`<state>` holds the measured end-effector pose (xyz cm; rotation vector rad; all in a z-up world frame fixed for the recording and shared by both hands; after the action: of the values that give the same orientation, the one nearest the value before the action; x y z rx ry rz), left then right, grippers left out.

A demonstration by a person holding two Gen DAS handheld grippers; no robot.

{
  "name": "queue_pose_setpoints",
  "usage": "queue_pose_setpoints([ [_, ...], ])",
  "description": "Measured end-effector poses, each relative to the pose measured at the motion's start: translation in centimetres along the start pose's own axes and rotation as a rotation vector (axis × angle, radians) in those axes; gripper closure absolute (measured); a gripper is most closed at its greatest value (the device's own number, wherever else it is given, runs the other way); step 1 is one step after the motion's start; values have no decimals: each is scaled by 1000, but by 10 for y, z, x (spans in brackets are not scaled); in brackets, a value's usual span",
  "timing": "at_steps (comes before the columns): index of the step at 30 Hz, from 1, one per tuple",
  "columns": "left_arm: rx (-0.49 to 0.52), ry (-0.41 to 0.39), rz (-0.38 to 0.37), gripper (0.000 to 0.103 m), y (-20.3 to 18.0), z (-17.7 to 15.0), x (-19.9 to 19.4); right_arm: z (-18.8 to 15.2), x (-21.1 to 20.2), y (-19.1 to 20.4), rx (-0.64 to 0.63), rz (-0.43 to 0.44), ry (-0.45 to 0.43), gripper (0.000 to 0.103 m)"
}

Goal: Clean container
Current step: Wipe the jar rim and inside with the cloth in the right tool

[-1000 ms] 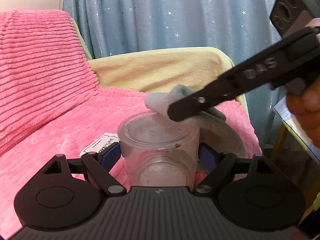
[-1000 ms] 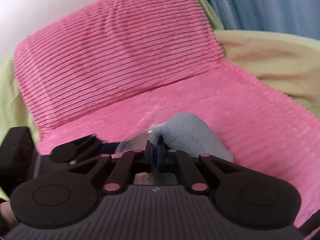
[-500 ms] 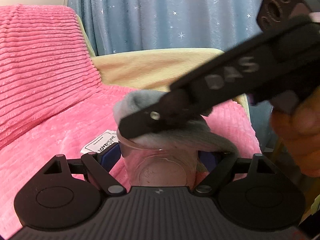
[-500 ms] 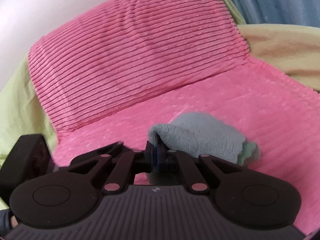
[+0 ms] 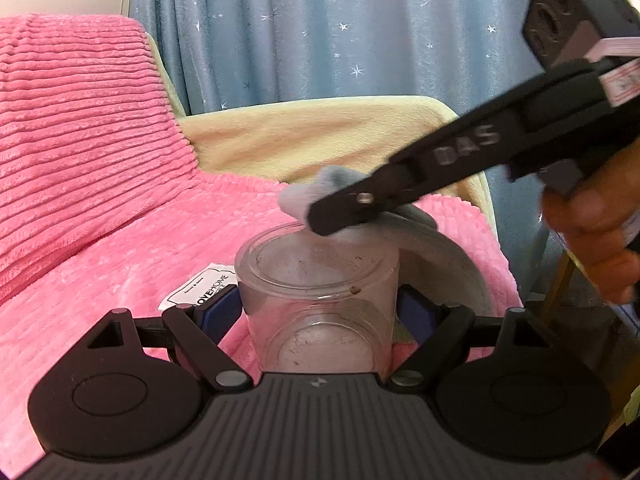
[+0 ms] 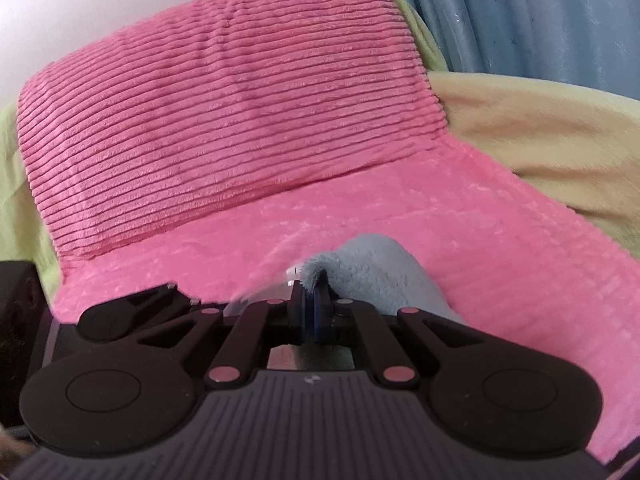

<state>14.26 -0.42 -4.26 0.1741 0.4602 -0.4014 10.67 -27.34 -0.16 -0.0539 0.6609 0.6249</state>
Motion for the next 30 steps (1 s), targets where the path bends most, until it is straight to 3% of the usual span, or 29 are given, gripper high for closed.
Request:
queue_pose_setpoints([
  [13, -3, -1, 2, 19, -1, 0, 0, -11, -9, 18, -16, 110, 57, 102],
  [21, -11, 0, 10, 19, -1, 1, 1, -8, 8, 27, 19, 161, 29, 102],
  [30, -22, -2, 9, 19, 1, 1, 1, 0, 22, 23, -12, 79, -12, 102],
])
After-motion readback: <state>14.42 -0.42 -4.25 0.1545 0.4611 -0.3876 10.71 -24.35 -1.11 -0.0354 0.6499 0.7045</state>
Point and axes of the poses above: each gripper's, at about its wrist camera, not at the fingertips, and x roughly the way its jaws point, y to its left, z to its top, the point moved 2 cm from there along x, roughly the way its jaws point, and after that the axes turned 2 degrees about y, right-handed, at the moved point
